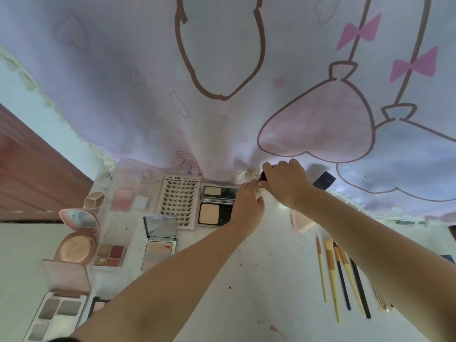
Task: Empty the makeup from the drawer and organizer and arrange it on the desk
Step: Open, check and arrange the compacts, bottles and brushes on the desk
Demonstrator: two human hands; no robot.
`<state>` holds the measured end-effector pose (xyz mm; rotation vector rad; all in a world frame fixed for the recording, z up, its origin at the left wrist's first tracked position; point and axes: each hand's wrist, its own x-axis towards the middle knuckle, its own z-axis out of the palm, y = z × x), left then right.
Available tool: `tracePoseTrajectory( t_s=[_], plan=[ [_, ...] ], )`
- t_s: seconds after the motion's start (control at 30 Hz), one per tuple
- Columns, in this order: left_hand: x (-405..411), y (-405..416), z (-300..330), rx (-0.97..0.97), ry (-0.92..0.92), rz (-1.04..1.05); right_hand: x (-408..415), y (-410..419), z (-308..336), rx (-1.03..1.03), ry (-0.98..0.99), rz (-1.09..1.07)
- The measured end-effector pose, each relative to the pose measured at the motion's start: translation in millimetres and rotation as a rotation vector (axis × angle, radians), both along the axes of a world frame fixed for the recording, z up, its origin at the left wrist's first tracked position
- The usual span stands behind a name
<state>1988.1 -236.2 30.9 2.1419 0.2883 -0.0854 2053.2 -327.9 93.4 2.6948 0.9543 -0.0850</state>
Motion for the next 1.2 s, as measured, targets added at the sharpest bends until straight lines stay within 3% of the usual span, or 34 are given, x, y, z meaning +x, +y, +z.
tracePoseTrajectory(
  t_s=[0.07, 0.2, 0.3, 0.47, 0.57, 0.67, 0.73, 0.87, 0.97, 1.07, 1.2],
  plan=[
    [-4, 1, 4, 0.026, -0.063, 0.019, -8, -7, 17, 0.101, 0.043, -0.039],
    [-29, 1, 26, 0.028, -0.176, -0.021, -34, -23, 56, 0.419, 0.337, -0.238],
    [-57, 3, 46, -0.139, -0.03, -0.093, -57, -21, 61, 0.469, 0.37, -0.339],
    [-98, 22, 53, -0.163, 0.105, -0.102, -93, -5, 44, 0.475, 0.446, -0.365],
    [-115, 40, 61, -0.214, 0.184, -0.186, -112, 0, 44, 0.573, 0.536, -0.292],
    [-129, 57, 75, -0.501, 0.337, -0.31, -125, -1, 52, 0.678, 0.66, -0.19],
    [-137, 66, 83, -0.574, 0.39, -0.367, -131, -6, 63, 0.662, 0.765, -0.098],
    [-148, 67, 87, -0.371, 0.334, -0.375, -138, -13, 76, 0.56, 0.884, -0.086],
    [-154, 62, 92, -0.279, 0.271, -0.382, -145, -7, 81, 0.483, 0.811, -0.188],
    [-160, 63, 94, -0.271, 0.266, -0.41, -151, -6, 83, 0.44, 0.753, -0.148],
    [-169, 71, 95, -0.226, 0.31, -0.442, -161, -12, 94, 0.52, 0.963, -0.17]
  ],
)
